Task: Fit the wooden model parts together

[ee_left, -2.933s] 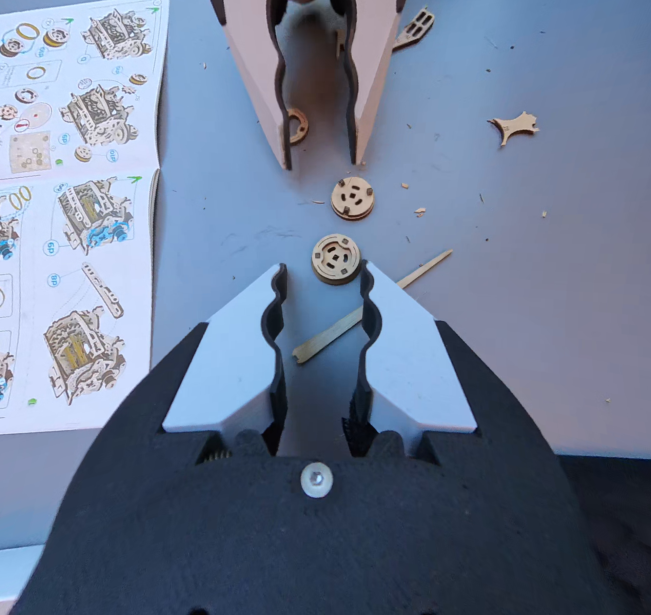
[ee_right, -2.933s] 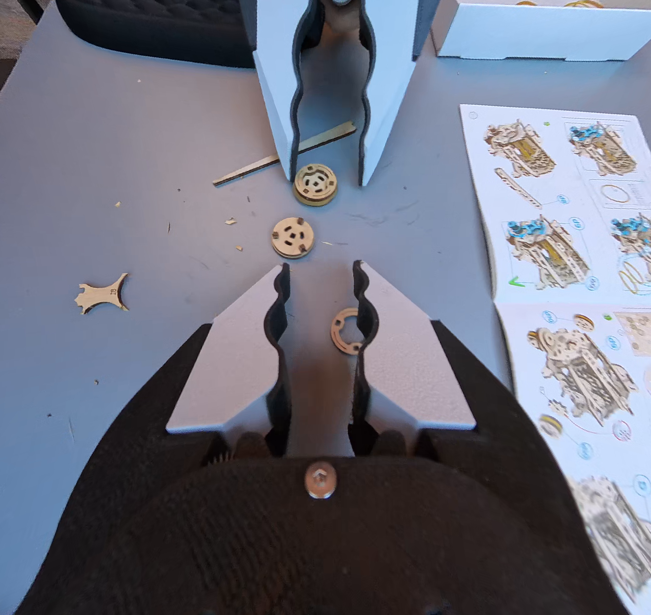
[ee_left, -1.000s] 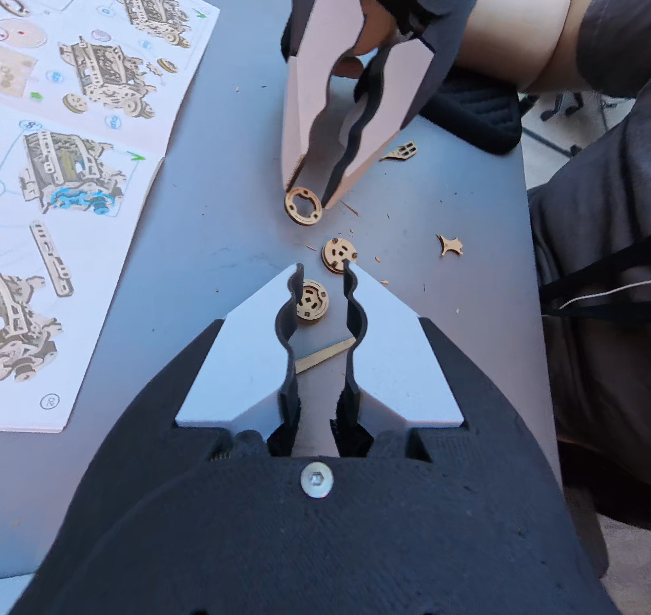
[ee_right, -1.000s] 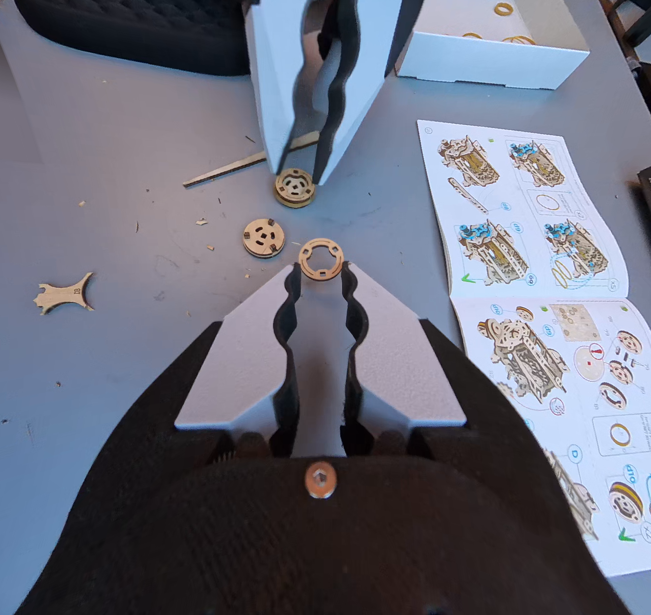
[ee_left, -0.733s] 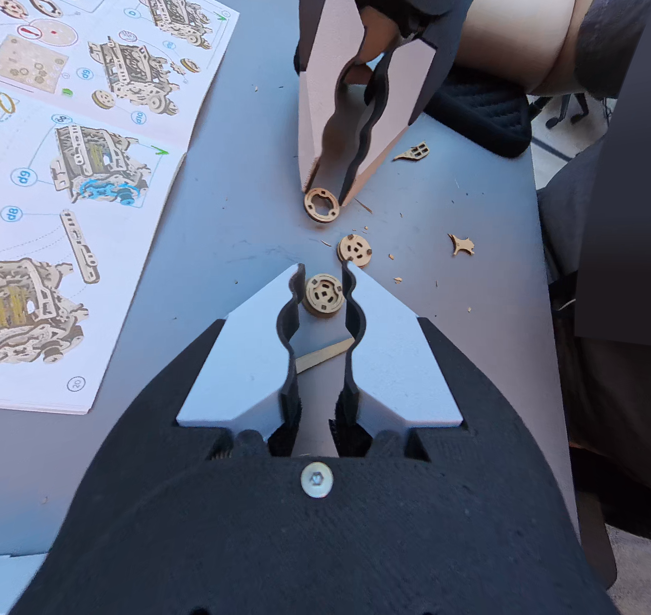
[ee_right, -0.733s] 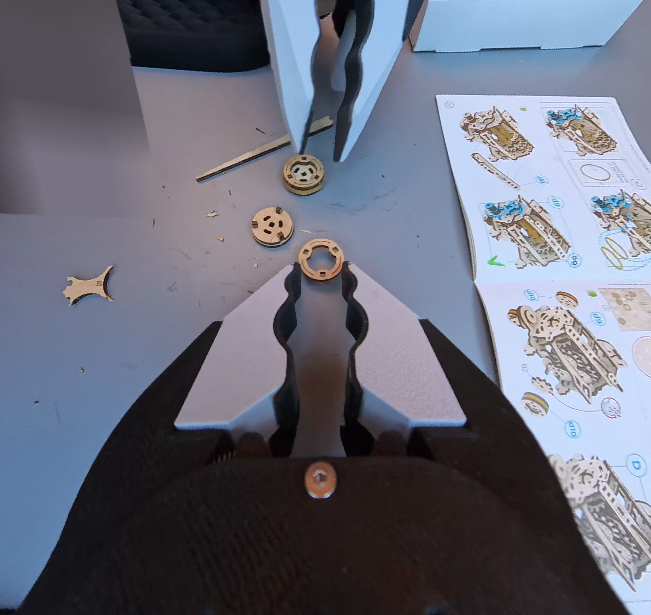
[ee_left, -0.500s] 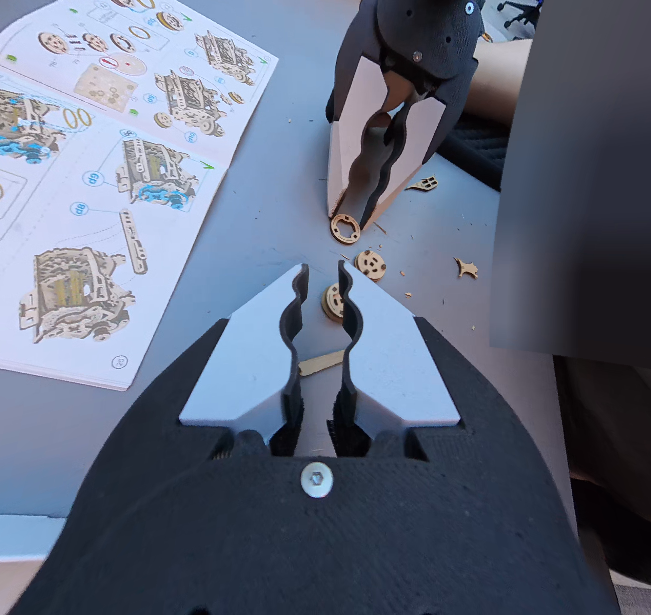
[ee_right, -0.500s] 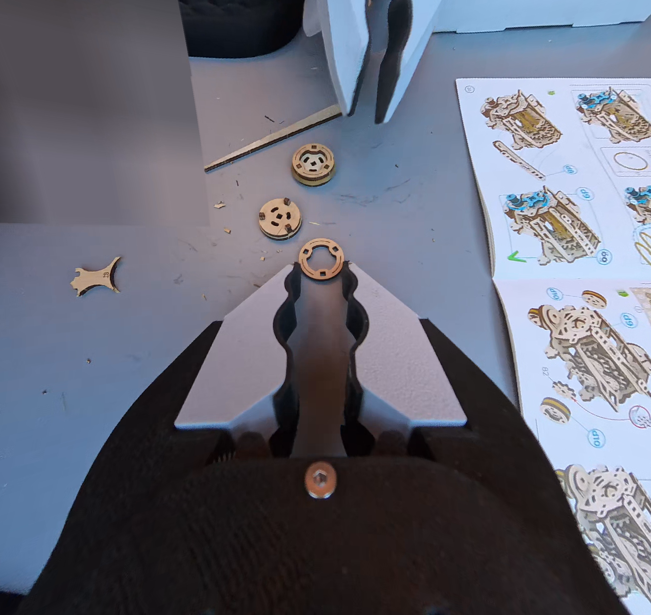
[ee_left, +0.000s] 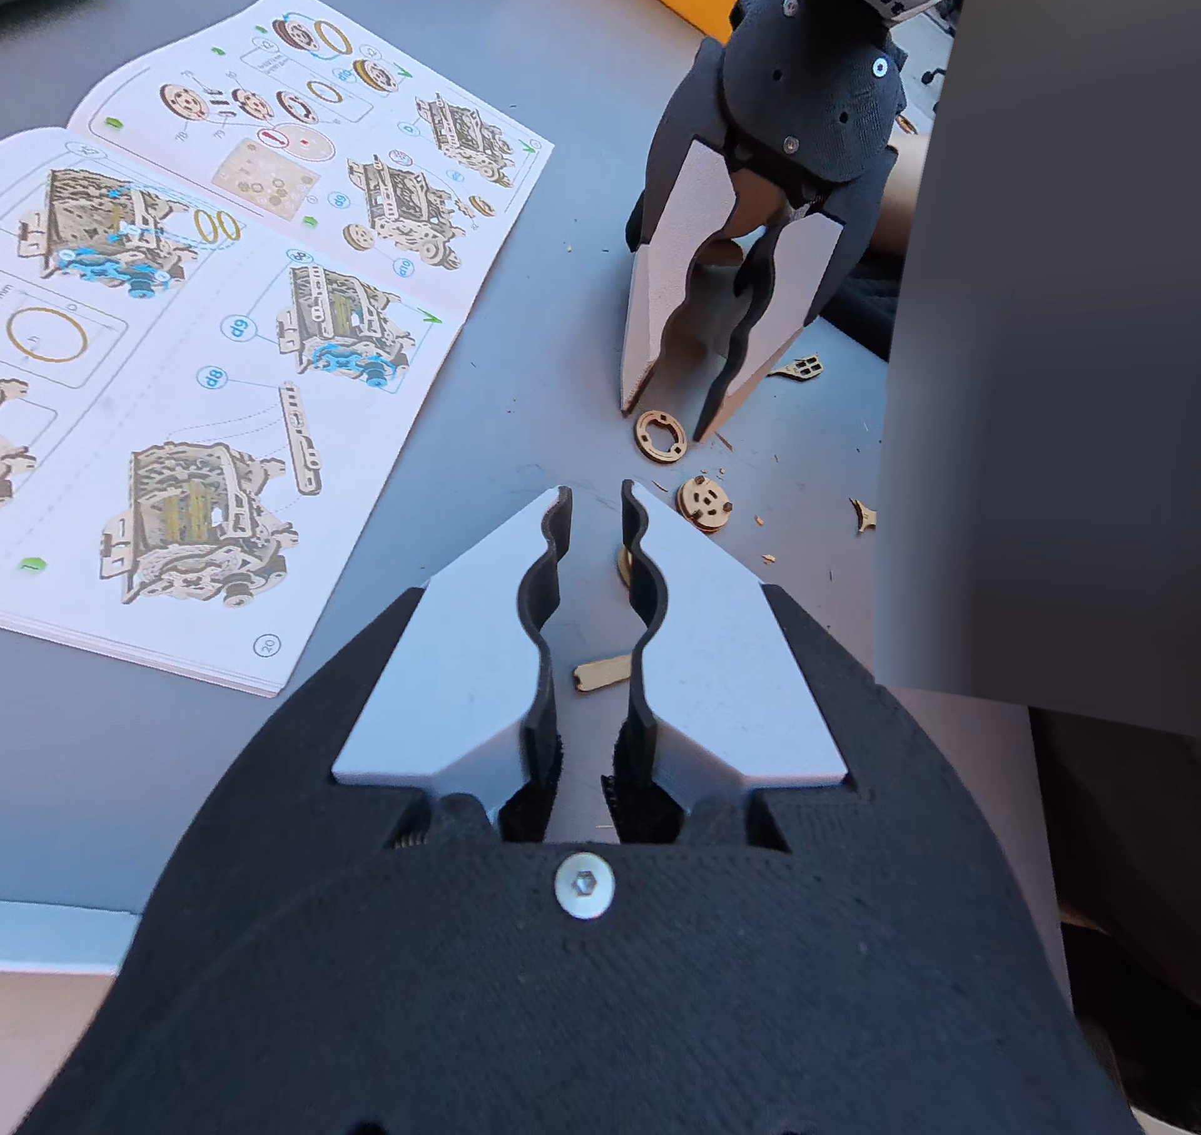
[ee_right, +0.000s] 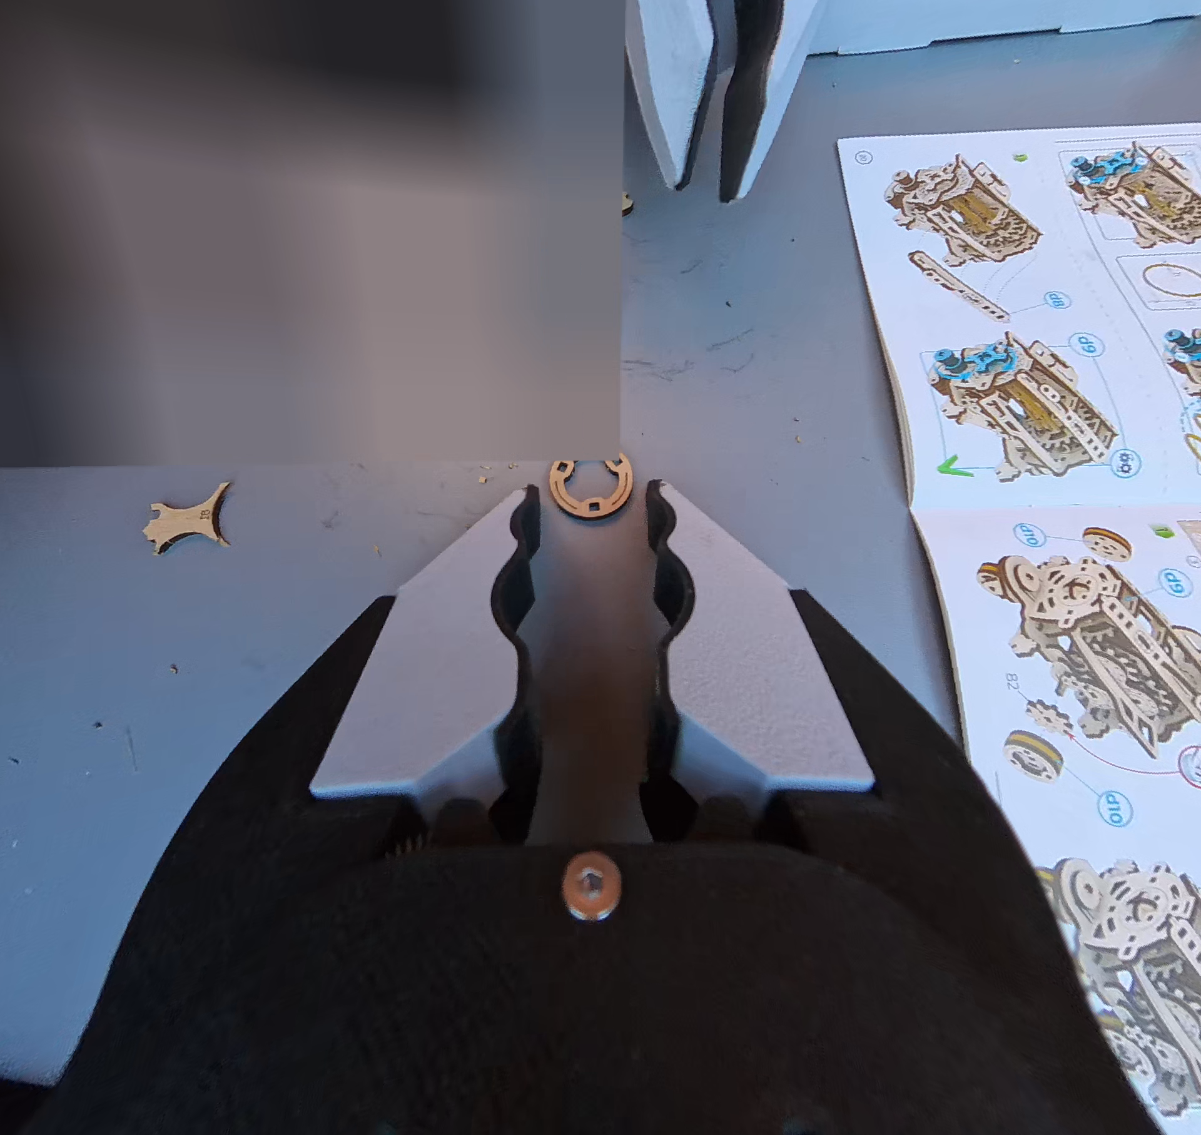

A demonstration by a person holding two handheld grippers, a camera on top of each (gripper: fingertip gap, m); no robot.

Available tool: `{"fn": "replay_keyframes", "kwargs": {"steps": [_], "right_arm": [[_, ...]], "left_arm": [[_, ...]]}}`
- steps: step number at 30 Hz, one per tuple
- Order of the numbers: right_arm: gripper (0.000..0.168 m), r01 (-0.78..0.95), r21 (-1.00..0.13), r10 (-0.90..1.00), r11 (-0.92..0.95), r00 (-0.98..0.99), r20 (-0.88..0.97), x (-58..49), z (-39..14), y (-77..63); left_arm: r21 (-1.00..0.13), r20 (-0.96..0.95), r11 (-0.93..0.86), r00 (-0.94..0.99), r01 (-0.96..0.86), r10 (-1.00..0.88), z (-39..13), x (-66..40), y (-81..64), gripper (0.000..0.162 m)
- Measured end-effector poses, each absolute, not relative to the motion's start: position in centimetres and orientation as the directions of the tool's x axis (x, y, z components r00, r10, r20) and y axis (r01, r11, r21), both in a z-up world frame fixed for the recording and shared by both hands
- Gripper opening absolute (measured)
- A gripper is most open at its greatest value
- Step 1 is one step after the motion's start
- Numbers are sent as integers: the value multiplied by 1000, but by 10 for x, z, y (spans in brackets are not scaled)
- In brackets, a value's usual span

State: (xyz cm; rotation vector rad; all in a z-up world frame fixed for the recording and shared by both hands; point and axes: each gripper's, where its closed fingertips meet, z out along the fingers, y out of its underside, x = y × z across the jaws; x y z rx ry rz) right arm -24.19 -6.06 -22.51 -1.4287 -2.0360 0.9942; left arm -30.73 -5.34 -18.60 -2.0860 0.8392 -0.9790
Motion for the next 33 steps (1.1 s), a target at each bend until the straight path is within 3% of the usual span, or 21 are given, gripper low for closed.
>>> {"fn": "replay_keyframes", "kwargs": {"steps": [4,6,14,20,22,25,33], "right_arm": [[46,500,-845,925,189,-381,-19,-248,-206,-67],[44,452,-876,902,170,-429,-46,-253,-195,-83],[34,569,-766,883,298,-469,-4,-260,-227,-96],[35,579,-764,896,285,-445,-2,-259,-228,-92],[23,571,-765,886,298,-463,-1,-258,-228,-95],[23,562,-764,885,316,-465,25,-259,-228,-94],[22,425,-778,871,463,-383,309,-263,-190,-74]], "left_arm": [[-788,390,-566,515,-242,-764,-183,-310,-51,13],[-792,389,-563,515,-236,-764,-182,-310,-50,13],[-795,364,-552,531,-250,-765,-184,-313,-48,13],[-794,362,-554,540,-248,-760,-186,-316,-46,13],[-793,362,-556,541,-250,-759,-187,-316,-46,13],[-796,357,-551,540,-250,-762,-186,-315,-46,13],[-821,320,-516,551,-244,-771,-184,-316,-41,13]]}}
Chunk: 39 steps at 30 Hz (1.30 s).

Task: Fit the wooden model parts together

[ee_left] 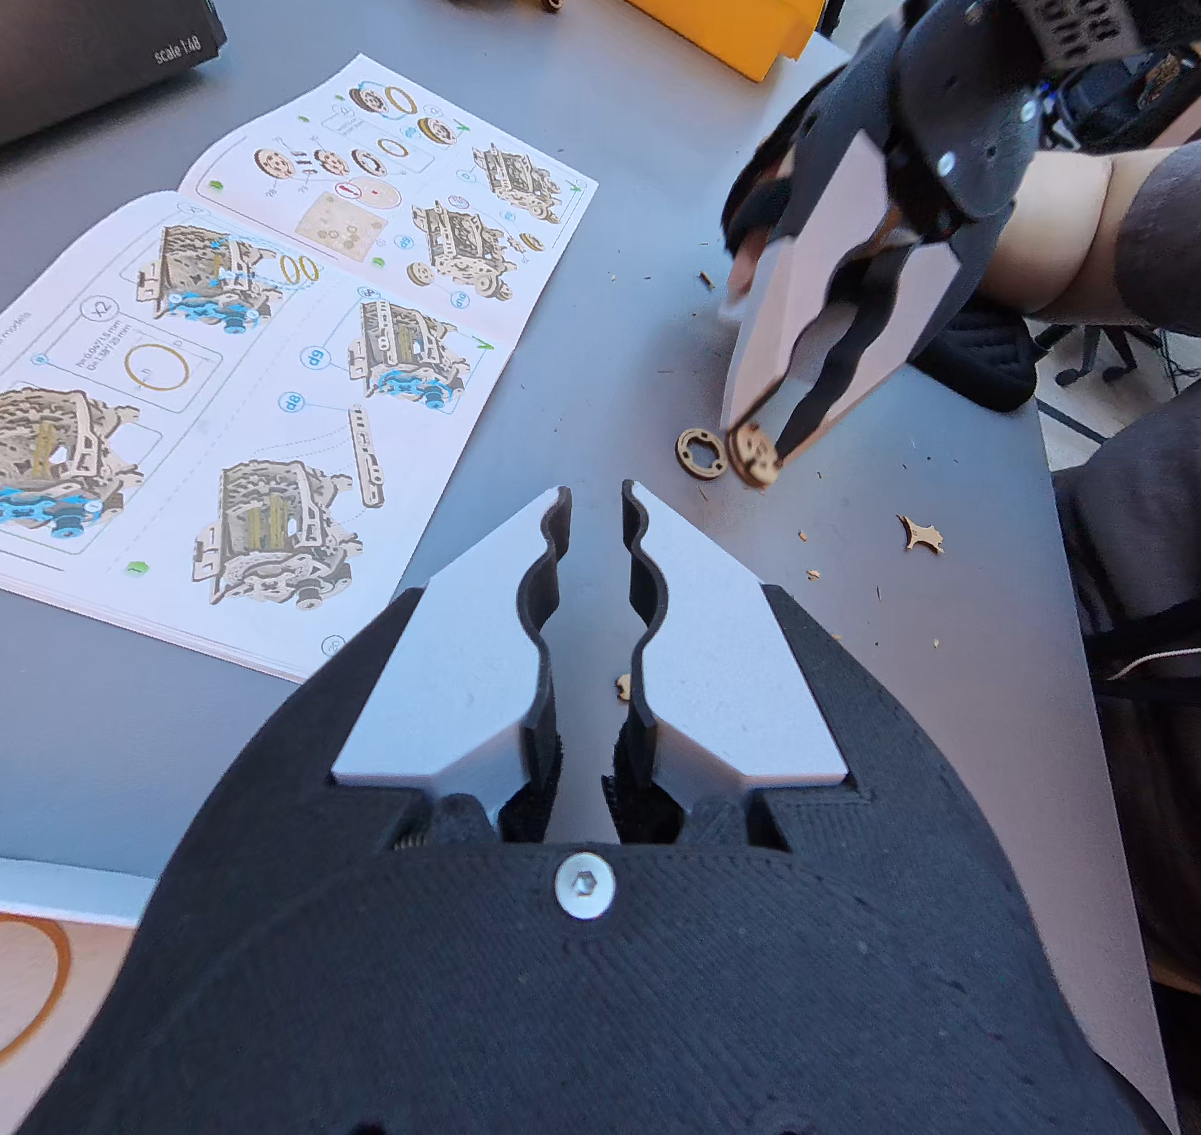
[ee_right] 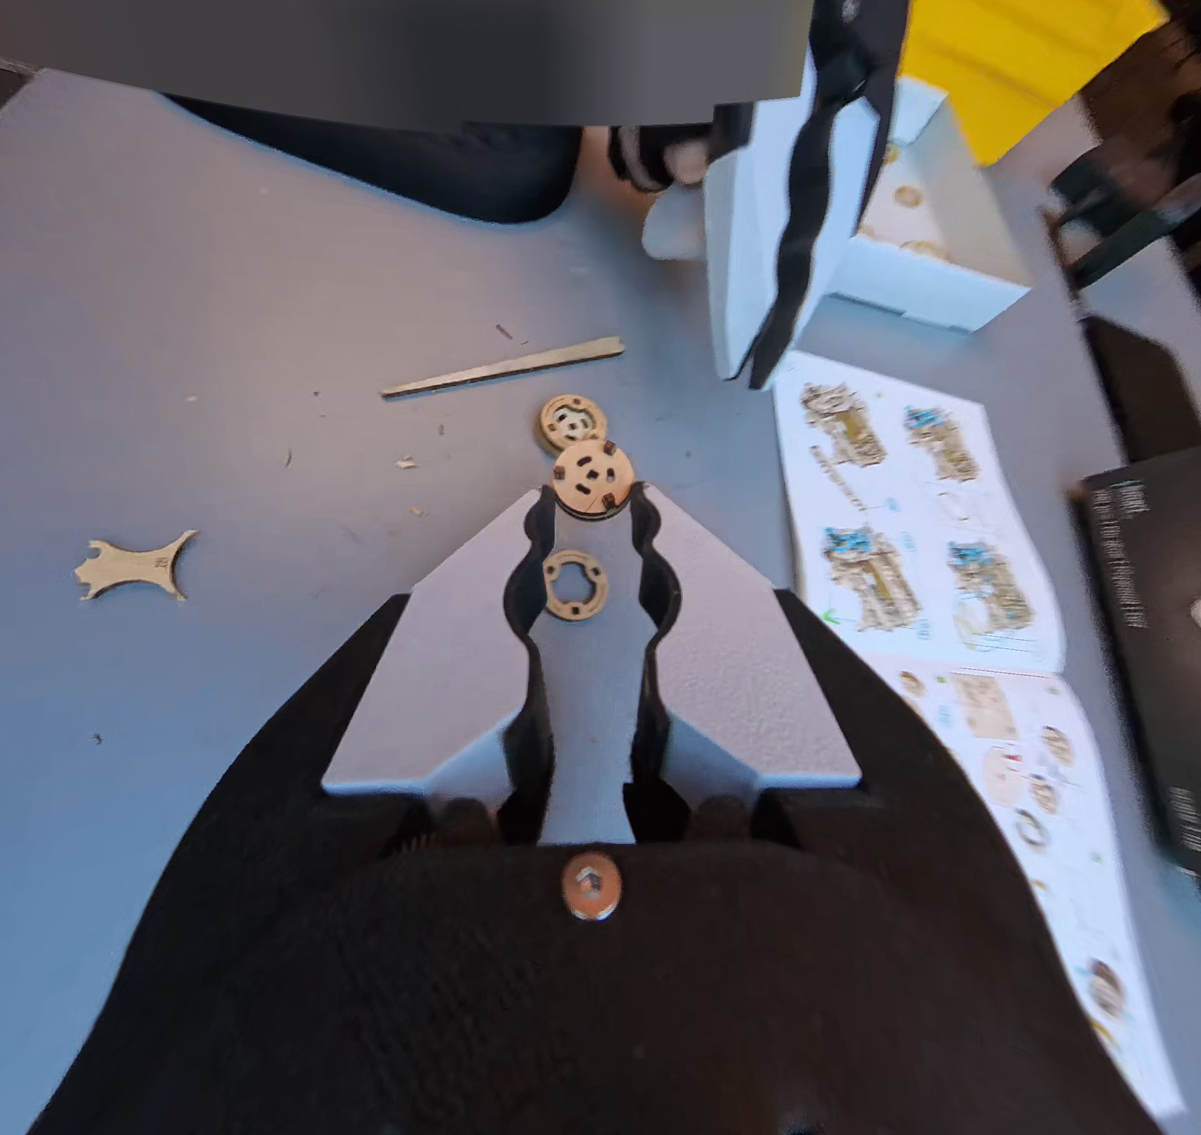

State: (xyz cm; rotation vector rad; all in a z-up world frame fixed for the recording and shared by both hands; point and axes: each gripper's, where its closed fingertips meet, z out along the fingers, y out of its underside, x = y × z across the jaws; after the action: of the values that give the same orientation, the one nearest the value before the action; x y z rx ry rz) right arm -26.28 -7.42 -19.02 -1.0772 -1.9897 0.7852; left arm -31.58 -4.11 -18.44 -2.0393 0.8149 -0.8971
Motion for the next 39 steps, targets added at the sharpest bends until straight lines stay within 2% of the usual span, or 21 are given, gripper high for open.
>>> {"fn": "replay_keyframes", "kwargs": {"steps": [7,11,19,26,39], "right_arm": [[23,405,-638,748,655,-222,626,-253,-105,-61],[23,425,-543,655,725,-180,734,-250,-62,-71],[22,438,-445,549,782,-144,823,-248,-2,-98],[23,412,-408,494,814,-122,861,-248,34,-128],[22,398,-382,461,834,-124,879,-246,47,-148]], "left_arm": [[-859,260,-442,525,-256,-810,-177,-308,-43,15],[-876,244,-410,501,-253,-830,-169,-300,-48,15],[-891,219,-382,503,-246,-836,-163,-300,-48,15],[-894,216,-375,496,-246,-841,-160,-298,-50,15],[-899,196,-354,488,-257,-851,-156,-299,-52,15]]}}
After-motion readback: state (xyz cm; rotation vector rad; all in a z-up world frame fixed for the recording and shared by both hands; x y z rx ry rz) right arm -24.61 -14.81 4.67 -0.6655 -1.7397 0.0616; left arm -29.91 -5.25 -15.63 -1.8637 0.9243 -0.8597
